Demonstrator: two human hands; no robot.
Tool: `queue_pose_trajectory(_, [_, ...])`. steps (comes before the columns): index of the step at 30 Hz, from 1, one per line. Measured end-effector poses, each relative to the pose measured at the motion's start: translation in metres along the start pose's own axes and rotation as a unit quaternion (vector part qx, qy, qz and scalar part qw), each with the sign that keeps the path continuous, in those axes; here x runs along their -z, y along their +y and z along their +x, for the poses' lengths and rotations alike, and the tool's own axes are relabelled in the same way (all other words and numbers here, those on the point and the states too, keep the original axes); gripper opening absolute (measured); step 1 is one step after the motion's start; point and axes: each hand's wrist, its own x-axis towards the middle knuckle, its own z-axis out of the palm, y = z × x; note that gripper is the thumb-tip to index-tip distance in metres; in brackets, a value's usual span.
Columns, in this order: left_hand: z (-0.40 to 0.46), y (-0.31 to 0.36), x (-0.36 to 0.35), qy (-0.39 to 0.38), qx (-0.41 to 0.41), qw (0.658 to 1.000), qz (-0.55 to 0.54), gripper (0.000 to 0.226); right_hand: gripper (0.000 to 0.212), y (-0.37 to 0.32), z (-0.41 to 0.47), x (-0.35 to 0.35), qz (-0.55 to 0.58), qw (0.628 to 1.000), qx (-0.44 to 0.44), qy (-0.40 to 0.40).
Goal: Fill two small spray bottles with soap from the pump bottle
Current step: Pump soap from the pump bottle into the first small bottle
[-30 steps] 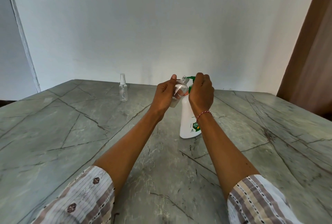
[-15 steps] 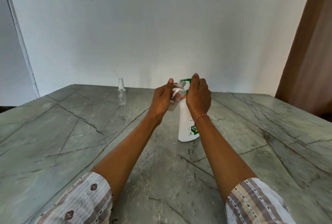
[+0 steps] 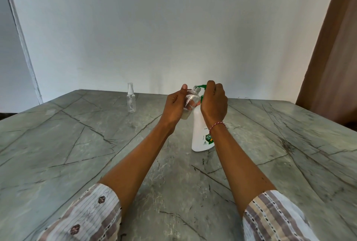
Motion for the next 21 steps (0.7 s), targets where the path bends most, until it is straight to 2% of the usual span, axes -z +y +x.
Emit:
queue_pose_trajectory(4, [0.0009,-0.0002,-0.0003,-0.004,0.002,1.000,-0.006,0.037,0.023,-0.0003,-0.0005,0.0014,-0.060,0.998,0.029,-0.021])
queue_pose_trajectory(12, [0.0016,-0.0002,0.0006,0.000,0.007,1.000,0.003,0.036,0.026,-0.0012,-0.0011,-0.0006,0.070,0.997,-0.006,0.005])
queue_pose_trajectory(19, [0.0003,-0.0017,-0.0002,0.003,0.013,1.000,0.021,0.036,0.022,-0.0012,-0.0011,0.0011,0.075,0.997,-0.013,0.015])
queue_pose_trajectory(21, [0.0006,-0.0017,-0.0005,0.006,0.012,1.000,0.023,0.036,0.023,0.0007,0.0003,0.0008,0.035,0.999,-0.004,0.004])
